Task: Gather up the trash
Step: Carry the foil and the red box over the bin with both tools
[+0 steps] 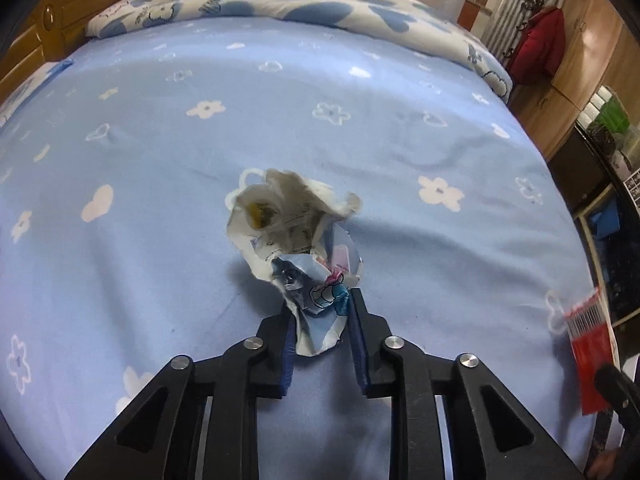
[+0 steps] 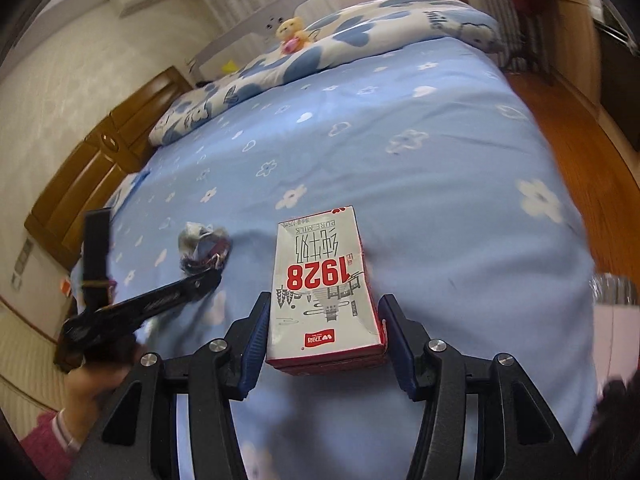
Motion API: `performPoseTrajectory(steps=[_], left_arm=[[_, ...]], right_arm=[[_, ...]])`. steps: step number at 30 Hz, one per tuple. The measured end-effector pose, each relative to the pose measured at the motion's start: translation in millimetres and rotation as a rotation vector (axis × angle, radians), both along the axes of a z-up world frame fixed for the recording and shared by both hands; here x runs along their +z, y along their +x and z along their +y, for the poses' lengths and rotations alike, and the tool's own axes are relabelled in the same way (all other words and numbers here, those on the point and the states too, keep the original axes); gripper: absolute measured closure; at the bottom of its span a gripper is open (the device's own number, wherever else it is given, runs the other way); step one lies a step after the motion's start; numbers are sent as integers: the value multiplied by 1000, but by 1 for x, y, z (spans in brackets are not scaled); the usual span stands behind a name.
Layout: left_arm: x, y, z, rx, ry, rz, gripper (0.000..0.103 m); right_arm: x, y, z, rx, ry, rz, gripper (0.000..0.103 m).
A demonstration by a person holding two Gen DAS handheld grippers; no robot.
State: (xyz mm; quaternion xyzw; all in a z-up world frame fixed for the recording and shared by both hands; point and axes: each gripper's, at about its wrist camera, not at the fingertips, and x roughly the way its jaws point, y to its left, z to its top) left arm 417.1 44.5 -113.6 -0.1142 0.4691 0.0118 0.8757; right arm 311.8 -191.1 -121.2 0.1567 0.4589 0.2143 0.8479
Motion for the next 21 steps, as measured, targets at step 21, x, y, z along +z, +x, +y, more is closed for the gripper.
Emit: performPoseTrajectory(steps=[21], left_arm=[[60, -166, -78, -294, -82, -70, 84]], right_arm=[[32, -109, -57, -109, 43, -50, 49]])
